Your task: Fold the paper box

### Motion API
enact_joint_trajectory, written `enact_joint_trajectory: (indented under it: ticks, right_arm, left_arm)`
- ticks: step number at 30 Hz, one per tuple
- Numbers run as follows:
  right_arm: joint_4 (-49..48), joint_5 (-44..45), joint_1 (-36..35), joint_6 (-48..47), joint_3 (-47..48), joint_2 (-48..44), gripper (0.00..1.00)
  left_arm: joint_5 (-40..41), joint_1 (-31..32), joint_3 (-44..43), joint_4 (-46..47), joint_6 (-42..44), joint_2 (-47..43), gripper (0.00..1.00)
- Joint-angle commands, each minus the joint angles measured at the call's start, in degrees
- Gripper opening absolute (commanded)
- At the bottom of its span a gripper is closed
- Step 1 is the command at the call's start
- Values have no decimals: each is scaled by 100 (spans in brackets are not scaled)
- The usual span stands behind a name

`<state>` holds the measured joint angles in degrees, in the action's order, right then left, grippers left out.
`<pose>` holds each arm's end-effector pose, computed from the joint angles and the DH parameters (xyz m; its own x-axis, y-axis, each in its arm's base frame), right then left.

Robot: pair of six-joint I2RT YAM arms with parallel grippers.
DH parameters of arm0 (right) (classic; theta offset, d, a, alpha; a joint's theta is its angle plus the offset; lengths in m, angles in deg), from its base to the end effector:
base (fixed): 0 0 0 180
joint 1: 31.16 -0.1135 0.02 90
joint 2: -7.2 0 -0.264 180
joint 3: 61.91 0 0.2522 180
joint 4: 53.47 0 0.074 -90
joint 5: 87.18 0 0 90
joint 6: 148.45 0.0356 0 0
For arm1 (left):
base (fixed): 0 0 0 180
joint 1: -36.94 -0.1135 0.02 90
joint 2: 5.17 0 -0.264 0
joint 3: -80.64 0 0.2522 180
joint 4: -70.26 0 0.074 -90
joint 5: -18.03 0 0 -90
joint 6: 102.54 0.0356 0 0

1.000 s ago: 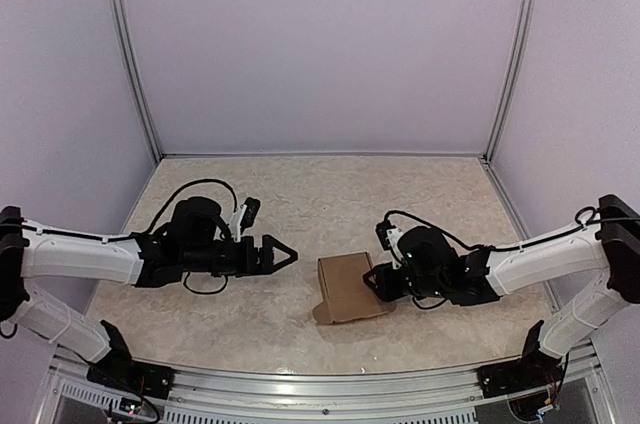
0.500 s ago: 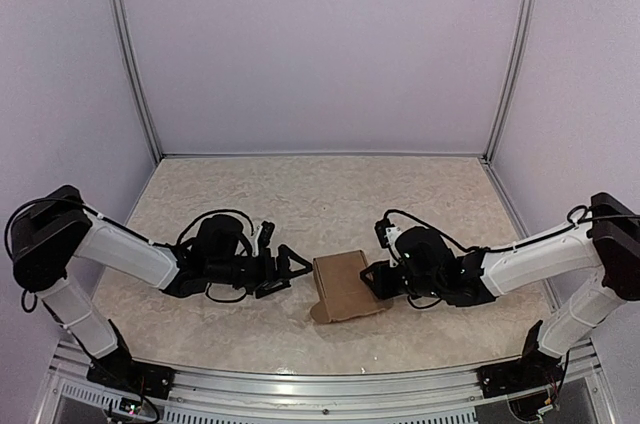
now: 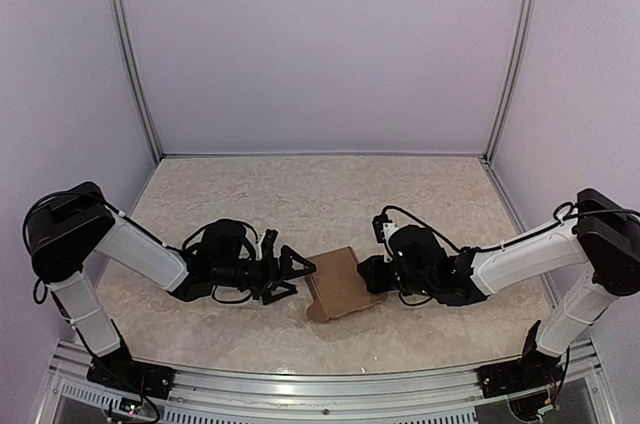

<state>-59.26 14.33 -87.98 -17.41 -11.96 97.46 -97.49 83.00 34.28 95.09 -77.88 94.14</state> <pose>0.1719 0.2499 0.1526 -0.7133 0.0847 -0.6957 -0.3471 0.8197 0.4557 0.2029 -0.2326 0.1227 -0.9666 -0.1788 -0.1834 0.0839 0.4555 -0.8862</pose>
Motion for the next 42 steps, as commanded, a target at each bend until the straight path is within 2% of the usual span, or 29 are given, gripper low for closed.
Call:
enact_joint_trajectory:
  ticks: [1,7,13,24,42]
  right_arm:
    - [315,116,47,112,57,253,8]
    - [252,237,47,285,56,305,0]
    - [239,352,47,402,24,391,0]
    - [163,363,47,462,-48,389,0]
    - [98,410,48,485,-168,314,0]
  left_arm:
    - [-122,-79,138,253,-234,118,99]
    - [-120,-71,170,341,-365,189,99]
    - [-125,-71,168,446,-514,324,99]
    - [-323,-79,-183,1502,-1138,966,99]
    - [-412,-133,-478,2123,-1491,1498,89]
